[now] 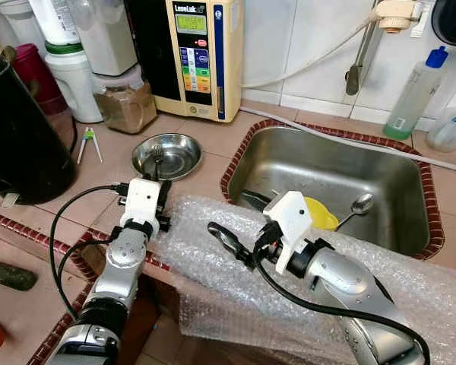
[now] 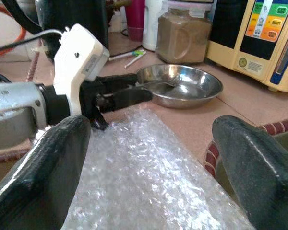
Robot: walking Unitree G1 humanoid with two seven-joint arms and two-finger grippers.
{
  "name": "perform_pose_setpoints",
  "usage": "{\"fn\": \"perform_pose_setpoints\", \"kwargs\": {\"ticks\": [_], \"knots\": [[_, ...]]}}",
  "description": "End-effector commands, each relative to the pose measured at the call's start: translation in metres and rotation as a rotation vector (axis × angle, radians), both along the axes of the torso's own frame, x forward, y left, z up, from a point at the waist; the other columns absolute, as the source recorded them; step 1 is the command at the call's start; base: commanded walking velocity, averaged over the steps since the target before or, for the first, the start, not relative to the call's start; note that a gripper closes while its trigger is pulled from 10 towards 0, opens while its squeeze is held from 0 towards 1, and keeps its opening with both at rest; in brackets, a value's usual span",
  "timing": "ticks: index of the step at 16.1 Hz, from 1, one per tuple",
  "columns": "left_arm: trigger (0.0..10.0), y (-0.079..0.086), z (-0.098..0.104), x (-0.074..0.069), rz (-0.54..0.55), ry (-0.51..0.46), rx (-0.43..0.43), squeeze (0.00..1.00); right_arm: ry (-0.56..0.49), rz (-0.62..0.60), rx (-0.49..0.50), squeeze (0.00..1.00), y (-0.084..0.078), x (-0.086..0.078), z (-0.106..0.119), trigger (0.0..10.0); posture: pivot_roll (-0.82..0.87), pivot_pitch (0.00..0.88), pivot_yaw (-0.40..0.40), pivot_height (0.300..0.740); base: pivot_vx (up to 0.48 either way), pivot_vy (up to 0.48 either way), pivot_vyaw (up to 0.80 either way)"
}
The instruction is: Kitchen organization
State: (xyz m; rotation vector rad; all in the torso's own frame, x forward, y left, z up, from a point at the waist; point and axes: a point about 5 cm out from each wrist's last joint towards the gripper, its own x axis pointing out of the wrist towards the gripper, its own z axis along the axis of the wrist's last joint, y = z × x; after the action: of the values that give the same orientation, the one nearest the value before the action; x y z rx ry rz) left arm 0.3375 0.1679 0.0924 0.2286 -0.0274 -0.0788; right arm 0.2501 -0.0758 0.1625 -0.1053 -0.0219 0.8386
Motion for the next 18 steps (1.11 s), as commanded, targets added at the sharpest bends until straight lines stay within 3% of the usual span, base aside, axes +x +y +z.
{"fn": "perform_pose_setpoints", "kwargs": {"ticks": [1,11,15,18], "knots": [[0.0,0.004,0.004,0.003,0.007,-0.013,0.010,0.00,0.012,-0.005,-0.018,0.00,0.000,0.000,-0.002,10.0,-0.04,0.022,0.060,0.740,0.000,0.000,0.00],[0.0,0.002,0.010,0.002,-0.005,-0.067,0.035,0.00,0.005,-0.057,-0.035,0.00,-0.004,0.006,-0.006,10.0,-0.05,0.019,0.063,0.740,0.000,0.000,0.00],[0.0,-0.006,0.020,-0.001,-0.018,-0.134,0.020,0.00,0.003,-0.075,-0.037,0.00,-0.005,0.008,-0.006,10.0,-0.04,0.017,0.062,0.740,0.000,0.000,0.00],[0.0,-0.021,0.037,-0.008,-0.106,-0.283,0.088,0.00,-0.003,-0.134,-0.020,0.00,-0.010,0.015,-0.006,10.0,-0.04,0.017,0.060,0.740,0.000,0.000,0.00]]}}
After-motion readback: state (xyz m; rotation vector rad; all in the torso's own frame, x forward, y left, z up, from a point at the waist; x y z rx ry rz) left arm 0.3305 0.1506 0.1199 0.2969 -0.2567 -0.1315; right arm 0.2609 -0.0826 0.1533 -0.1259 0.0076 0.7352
